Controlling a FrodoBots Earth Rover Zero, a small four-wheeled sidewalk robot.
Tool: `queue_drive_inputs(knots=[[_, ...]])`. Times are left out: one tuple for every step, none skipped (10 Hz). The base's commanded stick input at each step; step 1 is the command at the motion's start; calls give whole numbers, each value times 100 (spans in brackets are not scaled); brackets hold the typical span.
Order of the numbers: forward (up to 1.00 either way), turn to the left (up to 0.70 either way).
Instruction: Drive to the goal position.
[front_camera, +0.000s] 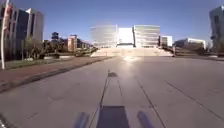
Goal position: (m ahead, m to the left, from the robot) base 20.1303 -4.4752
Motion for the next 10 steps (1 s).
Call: queue_drive_inputs(knots=[[70, 1], [70, 2], [70, 5], [70, 8], [70, 9], [70, 4], [70, 0], [70, 0], [70, 0], [70, 0]])
